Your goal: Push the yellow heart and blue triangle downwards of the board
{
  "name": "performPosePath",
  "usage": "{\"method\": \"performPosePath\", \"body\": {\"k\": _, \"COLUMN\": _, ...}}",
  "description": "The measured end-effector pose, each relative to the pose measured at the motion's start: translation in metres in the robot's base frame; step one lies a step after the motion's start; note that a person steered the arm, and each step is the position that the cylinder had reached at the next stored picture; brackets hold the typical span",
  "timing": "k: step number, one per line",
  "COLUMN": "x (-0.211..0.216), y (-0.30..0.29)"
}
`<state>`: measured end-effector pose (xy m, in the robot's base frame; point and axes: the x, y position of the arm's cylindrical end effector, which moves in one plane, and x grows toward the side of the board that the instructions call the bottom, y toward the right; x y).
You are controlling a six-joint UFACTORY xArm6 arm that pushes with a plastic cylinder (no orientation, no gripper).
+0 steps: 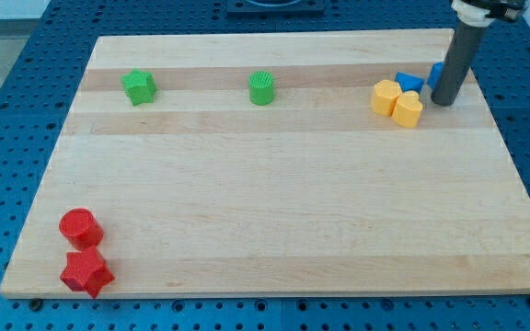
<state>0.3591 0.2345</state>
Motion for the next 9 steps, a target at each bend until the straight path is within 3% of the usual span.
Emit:
{"method": "performPosePath", "body": {"k": 3, "x": 0.005, "y": -0.026}}
{"method": "performPosePath", "body": {"k": 4, "x": 0.041, "y": -0.017}}
{"method": "performPosePath", "body": {"k": 5, "x": 0.131, "y": 0.025}}
{"method": "performPosePath", "body": {"k": 6, "x": 0.177, "y": 0.004}}
{"method": "performPosePath", "body": {"k": 8, "x": 0.153, "y": -0.126}}
{"method": "performPosePath", "body": {"k": 9, "x": 0.096, "y": -0.169}}
